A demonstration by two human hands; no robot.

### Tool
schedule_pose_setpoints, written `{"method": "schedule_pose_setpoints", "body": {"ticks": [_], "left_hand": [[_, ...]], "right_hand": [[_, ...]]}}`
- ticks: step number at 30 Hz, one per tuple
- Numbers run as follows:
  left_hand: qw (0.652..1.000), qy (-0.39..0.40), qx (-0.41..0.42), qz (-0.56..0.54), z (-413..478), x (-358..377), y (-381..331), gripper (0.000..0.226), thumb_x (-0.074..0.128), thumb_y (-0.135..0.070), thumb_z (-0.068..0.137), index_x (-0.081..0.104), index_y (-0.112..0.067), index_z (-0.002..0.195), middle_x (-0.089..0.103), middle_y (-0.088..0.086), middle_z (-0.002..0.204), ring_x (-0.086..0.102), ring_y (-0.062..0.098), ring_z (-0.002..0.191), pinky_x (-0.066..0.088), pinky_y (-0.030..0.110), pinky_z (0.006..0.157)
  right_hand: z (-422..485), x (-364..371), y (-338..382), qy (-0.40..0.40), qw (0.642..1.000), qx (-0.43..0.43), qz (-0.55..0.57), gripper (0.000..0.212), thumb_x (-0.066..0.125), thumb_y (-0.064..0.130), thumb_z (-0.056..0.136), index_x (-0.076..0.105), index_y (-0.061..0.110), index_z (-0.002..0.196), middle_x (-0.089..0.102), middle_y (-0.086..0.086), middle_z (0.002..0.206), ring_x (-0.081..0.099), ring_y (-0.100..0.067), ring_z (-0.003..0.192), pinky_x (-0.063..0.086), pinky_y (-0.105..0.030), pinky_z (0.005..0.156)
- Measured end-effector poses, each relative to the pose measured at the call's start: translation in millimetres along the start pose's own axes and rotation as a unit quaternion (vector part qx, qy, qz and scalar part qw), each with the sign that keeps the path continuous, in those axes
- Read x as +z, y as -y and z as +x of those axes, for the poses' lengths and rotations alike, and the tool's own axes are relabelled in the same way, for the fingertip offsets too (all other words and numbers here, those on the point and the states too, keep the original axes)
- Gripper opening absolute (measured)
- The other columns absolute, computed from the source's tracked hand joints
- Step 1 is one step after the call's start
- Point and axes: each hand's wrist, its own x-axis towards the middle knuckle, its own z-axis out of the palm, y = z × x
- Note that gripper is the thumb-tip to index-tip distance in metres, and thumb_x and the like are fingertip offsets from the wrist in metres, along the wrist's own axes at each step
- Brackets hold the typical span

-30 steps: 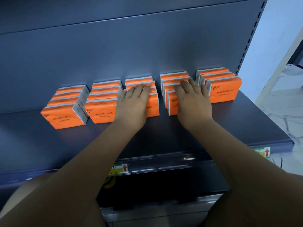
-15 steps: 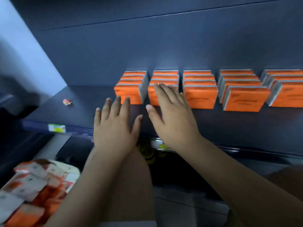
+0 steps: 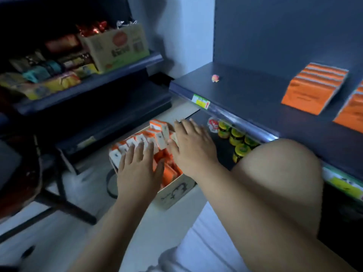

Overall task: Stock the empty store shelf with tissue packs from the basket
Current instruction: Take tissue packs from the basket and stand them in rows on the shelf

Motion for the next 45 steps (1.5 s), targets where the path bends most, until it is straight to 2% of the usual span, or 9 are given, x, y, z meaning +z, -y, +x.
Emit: {"method": "schedule_pose_setpoints", "body": {"ticks": [3,7,12,19,22,27,34,41,45], "left_hand": [[0.998,0.037,-0.035,-0.019,-9,16,19,0.066,0.035,-0.058,0.103,0.034,-0.025,0.160,0.036,0.005,0.166,0.026,0.031,0.156,0.025,0.051,0.126],[0.994,0.076,-0.062,-0.050,-9,39,37,0.062,0.038,-0.056,0.104,0.034,-0.026,0.158,0.039,0.002,0.164,0.028,0.029,0.154,0.028,0.053,0.123],[0.986,0.082,-0.110,-0.089,9,61,54,0.056,0.040,-0.055,0.104,0.037,-0.028,0.153,0.044,0.000,0.160,0.035,0.028,0.151,0.036,0.056,0.120],[0.979,0.007,-0.176,-0.103,60,84,104,0.058,0.044,-0.047,0.103,0.035,-0.025,0.156,0.035,0.002,0.164,0.022,0.032,0.156,0.031,0.056,0.122],[0.964,-0.011,-0.232,-0.130,83,90,127,0.054,0.048,-0.046,0.103,0.036,-0.029,0.153,0.037,0.002,0.161,0.027,0.032,0.152,0.035,0.057,0.119],[0.921,0.007,-0.333,-0.201,109,105,145,0.042,0.056,-0.055,0.097,0.055,-0.028,0.130,0.057,0.000,0.126,0.060,0.022,0.108,0.056,0.045,0.089],[0.899,0.005,-0.363,-0.247,112,115,150,0.047,0.067,-0.032,0.091,0.054,-0.026,0.135,0.058,-0.004,0.121,0.061,0.015,0.096,0.045,0.026,0.064],[0.885,-0.014,-0.381,-0.269,102,102,144,0.049,0.064,-0.030,0.087,0.057,-0.027,0.136,0.061,-0.005,0.120,0.062,0.018,0.102,0.052,0.032,0.074],[0.882,-0.036,-0.381,-0.276,92,76,137,0.046,0.065,-0.028,0.093,0.056,-0.025,0.138,0.061,-0.006,0.117,0.054,0.003,0.084,0.036,0.019,0.061]], "right_hand": [[5,33,1,0.093,0.996,0.008,-0.002,0.060,0.036,0.049,0.105,0.030,0.021,0.158,0.039,-0.007,0.162,0.029,-0.031,0.153,0.022,-0.050,0.125],[7,68,-4,0.197,0.979,0.051,0.017,0.049,0.041,0.050,0.103,0.046,0.022,0.143,0.059,-0.008,0.139,0.052,-0.032,0.130,0.045,-0.050,0.107],[22,99,0,0.239,0.962,0.110,0.072,0.048,0.042,0.053,0.101,0.050,0.024,0.139,0.064,-0.005,0.128,0.063,-0.030,0.113,0.056,-0.053,0.092],[78,141,23,0.188,0.961,0.079,0.185,0.026,0.051,0.044,0.099,0.057,0.036,0.123,0.066,0.012,0.112,0.065,-0.018,0.105,0.058,-0.050,0.089],[109,153,47,0.151,0.965,0.021,0.213,0.041,0.057,0.037,0.102,0.048,0.034,0.142,0.063,0.007,0.131,0.062,-0.018,0.120,0.053,-0.040,0.098],[142,179,80,0.149,0.971,-0.018,0.186,0.060,0.058,0.038,0.103,0.037,0.024,0.157,0.047,-0.003,0.155,0.047,-0.022,0.140,0.046,-0.033,0.104],[143,216,86,0.096,0.978,0.108,0.147,0.031,0.064,0.036,0.099,0.064,0.012,0.118,0.051,-0.008,0.130,0.065,-0.025,0.101,0.056,-0.031,0.078],[132,206,76,0.100,0.981,0.137,0.092,0.022,0.068,0.022,0.096,0.065,0.011,0.115,0.050,-0.013,0.132,0.065,-0.028,0.097,0.054,-0.032,0.073],[129,186,70,0.078,0.969,0.152,0.178,0.025,0.065,0.027,0.097,0.063,0.016,0.119,0.064,-0.001,0.112,0.064,-0.016,0.089,0.047,-0.022,0.065]]}}
